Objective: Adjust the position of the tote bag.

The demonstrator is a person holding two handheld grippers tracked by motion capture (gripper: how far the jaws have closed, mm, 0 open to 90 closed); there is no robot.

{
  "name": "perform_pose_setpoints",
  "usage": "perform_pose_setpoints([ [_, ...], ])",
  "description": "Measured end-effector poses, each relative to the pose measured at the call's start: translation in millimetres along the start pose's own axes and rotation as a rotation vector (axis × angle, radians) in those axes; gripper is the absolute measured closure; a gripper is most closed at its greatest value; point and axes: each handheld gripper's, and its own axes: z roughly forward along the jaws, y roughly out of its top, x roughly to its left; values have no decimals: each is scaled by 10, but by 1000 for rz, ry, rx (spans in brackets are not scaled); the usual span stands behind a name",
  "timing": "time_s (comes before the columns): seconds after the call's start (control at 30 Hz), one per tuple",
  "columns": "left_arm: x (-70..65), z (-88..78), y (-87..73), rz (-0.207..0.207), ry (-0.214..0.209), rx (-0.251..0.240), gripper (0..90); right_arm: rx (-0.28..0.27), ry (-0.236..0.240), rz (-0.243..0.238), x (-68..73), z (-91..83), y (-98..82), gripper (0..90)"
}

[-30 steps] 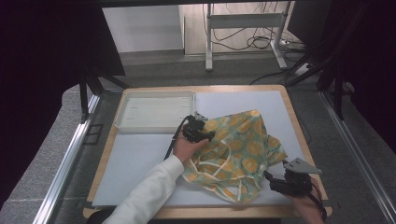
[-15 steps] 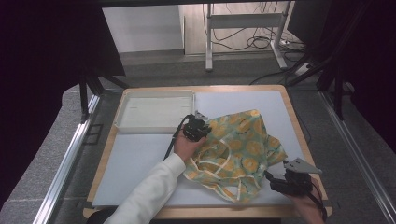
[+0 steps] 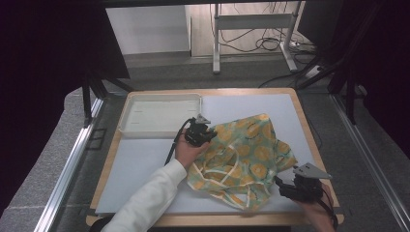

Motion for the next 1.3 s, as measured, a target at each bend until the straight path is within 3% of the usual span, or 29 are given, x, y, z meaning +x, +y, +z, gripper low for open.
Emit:
perform_pose_setpoints([
  [0.2,0,-34,0,14,-15,-3,890,-1,-3,16,-32,-13,46,232],
  [0.43,-19,-70,-2,21,-22,-5,892,-12,-2,40,-117,-44,279,232],
  [0.7,-32,-70,0,23,-31,-7,891,16,-8,38,-257,99,495,223],
  [0.8,-16,-73,-2,20,-32,-6,892,26,-13,60,-325,154,495,224],
  [1.17,-36,-126,-8,19,-43,-10,891,110,-39,38,-360,318,321,223],
  [1.3,-37,-132,-8,19,-48,-9,891,130,-46,57,-442,446,331,226],
])
